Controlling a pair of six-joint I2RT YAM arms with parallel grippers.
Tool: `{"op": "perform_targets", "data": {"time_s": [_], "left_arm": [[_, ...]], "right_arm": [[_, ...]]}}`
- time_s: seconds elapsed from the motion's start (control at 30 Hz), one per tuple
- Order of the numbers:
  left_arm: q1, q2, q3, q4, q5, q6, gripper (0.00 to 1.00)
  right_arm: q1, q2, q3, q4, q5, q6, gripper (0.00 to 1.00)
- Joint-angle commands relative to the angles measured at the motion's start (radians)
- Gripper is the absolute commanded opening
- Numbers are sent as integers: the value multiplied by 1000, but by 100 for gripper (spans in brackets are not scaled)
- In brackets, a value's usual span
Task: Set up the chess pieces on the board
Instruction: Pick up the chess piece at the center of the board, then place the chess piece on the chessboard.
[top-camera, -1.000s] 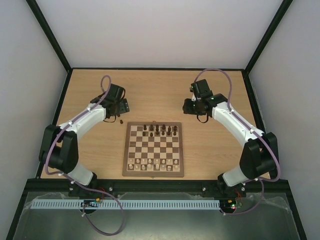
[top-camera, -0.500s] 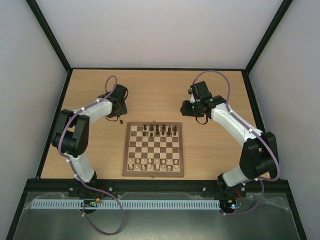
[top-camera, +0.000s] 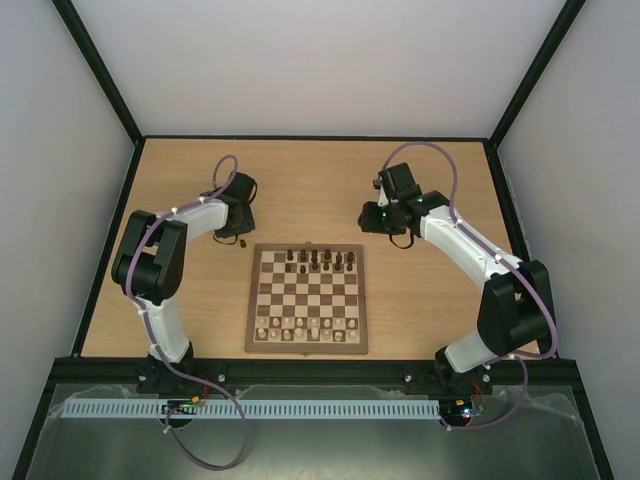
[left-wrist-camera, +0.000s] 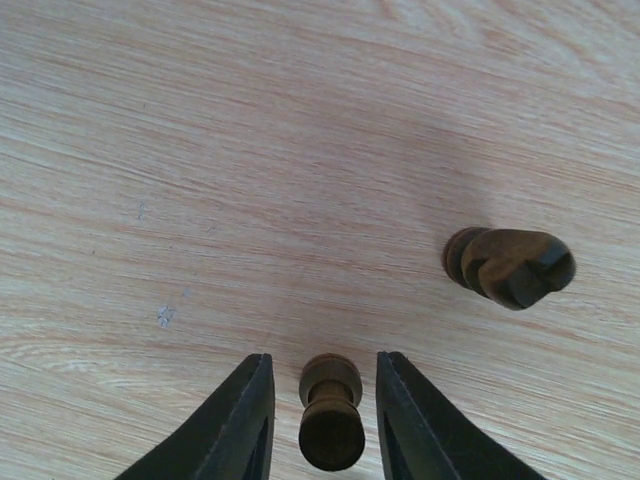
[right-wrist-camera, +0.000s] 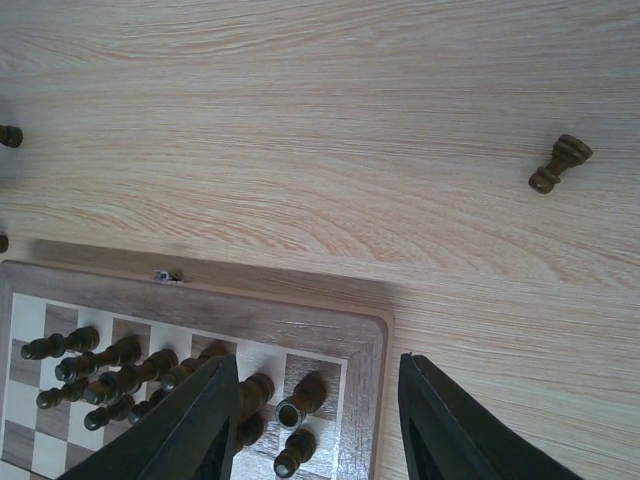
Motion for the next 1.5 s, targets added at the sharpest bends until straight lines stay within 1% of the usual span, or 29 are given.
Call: {"op": "perform_targets", "data": {"time_s": [0.0,0.13,0.27,0.5,0.6,0.8,0.93,1.2,1.47], "left_arm": [[10,14,16,12,6,9,27],[8,2,11,6,0,11,16],[-4,-42,-1,-16,-20,13,12],[-78,-171,-22,-91,-31,18,12],[-129,-230,-27,-123,1,23,12],[-267,-286,-31,-196,17,14,13],[-325,-292,-49,-215,10,0,14],[-361,-278,-75,-226,-12,-10,15],[-363,-256,-108,-209,-12,-6,16]], "right_arm": [[7,14,-13,-4,-14,-6,45],[8,16,-14,-2,-17,-6,45],[10,14,-13,-1,-17,-6,45],[13,3,-13,-8,-11,-7,45],[15,-4,-15,-9,-7,-8,45],[15,-14,-15,-18,2,-8,45],[15,-17,-13,-23,9,-8,45],[15,-17,-13,-30,17,-10,45],[15,-15,-15,-31,17,-9,45]]}}
